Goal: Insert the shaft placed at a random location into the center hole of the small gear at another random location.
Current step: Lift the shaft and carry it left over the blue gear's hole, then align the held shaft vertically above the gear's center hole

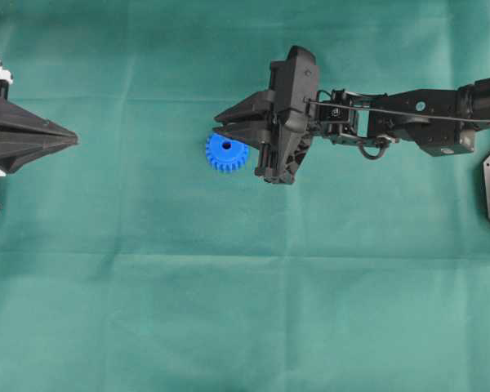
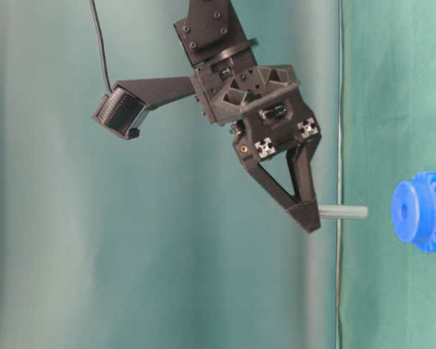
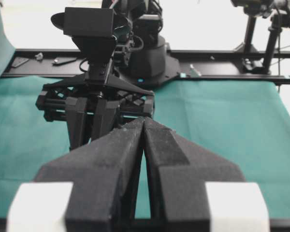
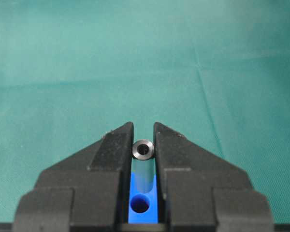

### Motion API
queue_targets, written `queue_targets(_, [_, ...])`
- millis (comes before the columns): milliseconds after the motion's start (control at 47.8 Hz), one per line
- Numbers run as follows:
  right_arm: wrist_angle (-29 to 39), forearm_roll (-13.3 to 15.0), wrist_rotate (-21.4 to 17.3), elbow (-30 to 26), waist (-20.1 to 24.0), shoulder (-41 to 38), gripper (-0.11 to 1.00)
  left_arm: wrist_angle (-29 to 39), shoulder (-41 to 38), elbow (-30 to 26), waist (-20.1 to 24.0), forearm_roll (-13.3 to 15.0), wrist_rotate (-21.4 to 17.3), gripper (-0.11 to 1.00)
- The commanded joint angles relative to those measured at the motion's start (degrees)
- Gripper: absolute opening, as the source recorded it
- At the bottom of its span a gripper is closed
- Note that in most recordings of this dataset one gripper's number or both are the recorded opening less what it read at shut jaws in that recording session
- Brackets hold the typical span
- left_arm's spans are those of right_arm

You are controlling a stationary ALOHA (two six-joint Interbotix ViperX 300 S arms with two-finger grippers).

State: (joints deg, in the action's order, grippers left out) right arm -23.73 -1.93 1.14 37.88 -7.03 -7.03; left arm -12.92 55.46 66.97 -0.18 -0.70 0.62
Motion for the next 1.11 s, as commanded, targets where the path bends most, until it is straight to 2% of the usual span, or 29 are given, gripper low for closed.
queue_targets(0, [-0.26, -0.09, 0.35, -1.32, 0.09, 0.18, 0.13, -0.26, -0.26, -0.97, -0.09, -0.09, 0.09, 0.00])
queue_targets(398, [-2.72, -0.35, 0.00, -1.49, 0.18, -4.66, 0.13, -0.26, -0.26, -0.97, -0.09, -0.09, 0.09, 0.00])
queue_targets(628, [-2.81, -0.35, 0.00, -1.58, 0.18, -4.75, 0.13, -0.35, -0.26, -0.97, -0.09, -0.09, 0.09, 0.00])
queue_targets(1089, [-0.53, -0.18, 0.35, -1.58, 0.09, 0.79, 0.13, -0.26, -0.26, -0.97, -0.09, -0.09, 0.09, 0.00])
